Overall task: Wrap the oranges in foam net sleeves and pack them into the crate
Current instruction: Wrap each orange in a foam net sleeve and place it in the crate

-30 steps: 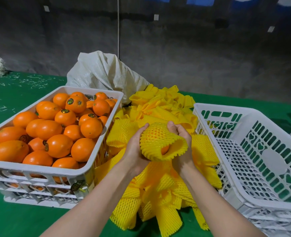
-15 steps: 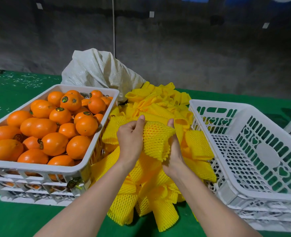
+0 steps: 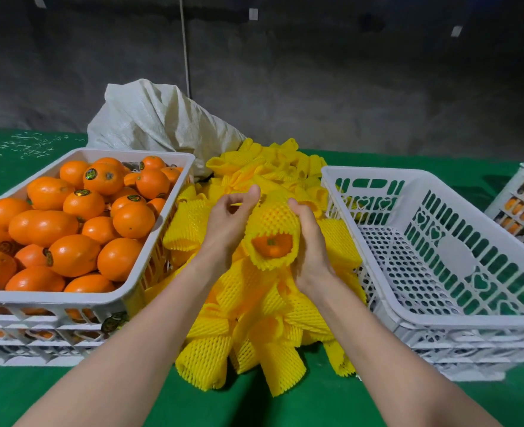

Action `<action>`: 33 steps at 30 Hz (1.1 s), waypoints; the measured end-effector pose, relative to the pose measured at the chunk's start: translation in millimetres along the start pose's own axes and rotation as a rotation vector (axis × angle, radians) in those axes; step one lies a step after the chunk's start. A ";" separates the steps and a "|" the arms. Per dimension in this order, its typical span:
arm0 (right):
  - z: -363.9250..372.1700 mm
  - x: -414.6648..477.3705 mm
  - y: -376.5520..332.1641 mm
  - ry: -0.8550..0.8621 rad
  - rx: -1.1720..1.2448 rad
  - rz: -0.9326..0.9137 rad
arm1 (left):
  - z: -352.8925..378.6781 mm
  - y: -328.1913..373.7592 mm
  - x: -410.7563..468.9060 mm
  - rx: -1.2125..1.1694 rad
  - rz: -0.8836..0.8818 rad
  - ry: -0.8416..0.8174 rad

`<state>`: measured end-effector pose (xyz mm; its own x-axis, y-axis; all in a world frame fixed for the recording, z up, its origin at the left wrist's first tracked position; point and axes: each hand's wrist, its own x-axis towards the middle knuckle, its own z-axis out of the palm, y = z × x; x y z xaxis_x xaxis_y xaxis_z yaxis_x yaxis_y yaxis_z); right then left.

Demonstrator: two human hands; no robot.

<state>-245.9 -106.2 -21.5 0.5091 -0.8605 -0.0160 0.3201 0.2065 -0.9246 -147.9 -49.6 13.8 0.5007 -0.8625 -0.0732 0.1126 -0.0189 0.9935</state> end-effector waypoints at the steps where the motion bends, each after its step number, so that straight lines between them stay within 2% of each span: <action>1: -3.6 1.6 -4.1 0.031 -0.064 -0.051 | -0.6 0.2 3.3 0.035 -0.054 -0.052; 4: -17.7 5.6 -11.0 0.134 -0.326 -0.222 | 9.6 -3.0 6.3 0.013 -0.139 -0.264; 7: -25.0 4.3 -16.7 0.106 -0.419 -0.251 | 26.3 -11.5 8.9 0.006 -0.057 -0.308; 11: -37.8 2.4 -20.8 0.072 -0.116 -0.038 | 45.5 -16.6 8.6 -0.068 0.058 -0.344; 14: -47.1 0.9 -21.1 0.045 0.028 -0.071 | 66.4 -19.6 4.9 0.003 0.118 -0.247; 16: -59.4 2.1 -27.3 0.086 0.019 -0.120 | 78.3 -21.9 8.2 0.185 0.168 -0.224; 18: -80.0 6.0 -39.4 0.138 -0.040 -0.166 | 86.5 -26.4 12.0 0.351 0.218 -0.217; 20: -108.2 11.8 -56.3 0.240 -0.152 -0.278 | 95.9 -32.2 15.7 0.399 0.280 -0.270; 22: -142.3 19.9 -72.3 0.382 -0.376 -0.393 | 109.0 -40.0 19.5 0.464 0.321 -0.315; 23: -160.0 24.6 -78.3 0.438 -0.513 -0.379 | 115.7 -44.1 22.2 0.525 0.334 -0.335; 25: -190.1 30.5 -82.9 0.444 -0.817 -0.170 | 128.8 -52.2 28.8 0.647 0.344 -0.395; 26: -201.6 32.7 -79.9 0.378 -1.002 -0.011 | 135.0 -56.1 31.6 0.703 0.347 -0.434; 27: -209.4 34.9 -73.4 0.261 -1.221 0.140 | 140.3 -59.9 33.5 0.761 0.352 -0.473; 29: -210.8 37.2 -55.8 -0.084 -1.608 0.415 | 148.3 -66.4 36.3 0.889 0.358 -0.545; 31: -201.6 36.3 -40.4 -0.378 -1.800 0.662 | 151.4 -69.5 39.6 0.985 0.376 -0.576; 33: -190.1 31.8 -34.0 -0.540 -1.855 0.828 | 150.0 -69.8 42.9 0.984 0.389 -0.561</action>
<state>-392.4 -229.1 -63.0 0.3162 -0.5740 -0.7554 -0.8590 -0.5111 0.0288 -263.0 -161.2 -45.5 -0.1158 -0.9918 0.0531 -0.7909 0.1244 0.5991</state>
